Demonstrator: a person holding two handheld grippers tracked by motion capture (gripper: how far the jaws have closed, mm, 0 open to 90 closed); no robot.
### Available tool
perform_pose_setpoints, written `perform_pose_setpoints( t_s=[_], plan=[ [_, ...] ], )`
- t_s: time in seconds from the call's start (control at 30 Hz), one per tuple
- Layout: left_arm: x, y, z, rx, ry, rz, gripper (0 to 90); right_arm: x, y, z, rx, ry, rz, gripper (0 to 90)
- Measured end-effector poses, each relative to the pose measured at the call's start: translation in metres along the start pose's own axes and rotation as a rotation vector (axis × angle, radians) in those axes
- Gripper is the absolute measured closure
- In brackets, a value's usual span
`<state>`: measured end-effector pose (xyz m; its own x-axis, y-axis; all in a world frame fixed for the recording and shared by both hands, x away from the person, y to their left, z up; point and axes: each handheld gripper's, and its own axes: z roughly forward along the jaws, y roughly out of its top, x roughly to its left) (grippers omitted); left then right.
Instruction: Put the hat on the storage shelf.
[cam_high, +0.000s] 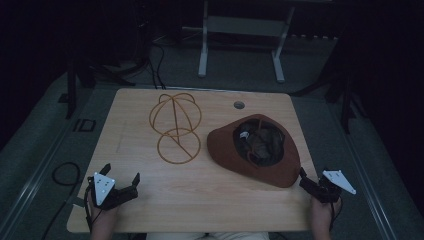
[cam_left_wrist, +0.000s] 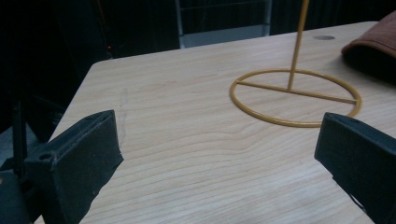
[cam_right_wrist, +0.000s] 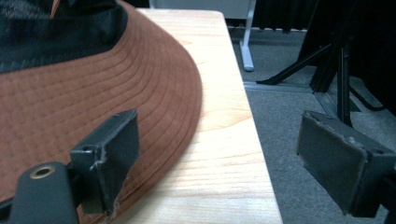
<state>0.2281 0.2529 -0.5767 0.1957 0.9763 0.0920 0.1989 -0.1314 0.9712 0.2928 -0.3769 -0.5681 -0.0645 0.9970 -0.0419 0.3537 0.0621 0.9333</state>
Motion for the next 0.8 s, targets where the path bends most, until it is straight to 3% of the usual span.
perform_pose_setpoints(
  t_s=[0.23, 0.3, 0.37, 0.4, 0.53, 0.63, 0.73, 0.8],
  plan=[
    [0.0, 0.001, 0.0, -0.007, -0.003, -0.008, 0.6, 0.0, 0.0, 0.0, 0.004, 0.001, 0.014, 13.2],
    [0.001, 0.0, -0.001, -0.004, -0.002, -0.011, 0.6, 0.001, 0.002, -0.001, 0.053, 0.039, 0.044, 13.4],
    [0.001, 0.001, -0.001, -0.007, -0.004, -0.018, 0.6, 0.003, 0.005, -0.003, 0.097, 0.049, 0.043, 13.6],
    [0.001, 0.001, -0.001, -0.009, -0.003, -0.015, 0.6, 0.006, 0.009, -0.004, 0.126, 0.074, 0.039, 13.6],
    [0.0, 0.001, -0.002, -0.004, -0.013, -0.019, 0.6, 0.014, 0.025, -0.009, 0.158, 0.124, -0.008, 13.5],
    [-0.001, 0.001, -0.003, -0.002, -0.023, -0.02, 0.6, 0.022, 0.04, -0.011, 0.163, 0.177, -0.045, 13.4],
    [-0.002, 0.002, -0.003, 0.004, -0.031, -0.03, 0.5, 0.03, 0.054, -0.012, 0.156, 0.194, -0.093, 13.4],
    [-0.004, 0.002, -0.003, 0.002, -0.045, -0.021, 0.5, 0.034, 0.063, -0.01, 0.142, 0.206, -0.099, 13.3]
  ],
)
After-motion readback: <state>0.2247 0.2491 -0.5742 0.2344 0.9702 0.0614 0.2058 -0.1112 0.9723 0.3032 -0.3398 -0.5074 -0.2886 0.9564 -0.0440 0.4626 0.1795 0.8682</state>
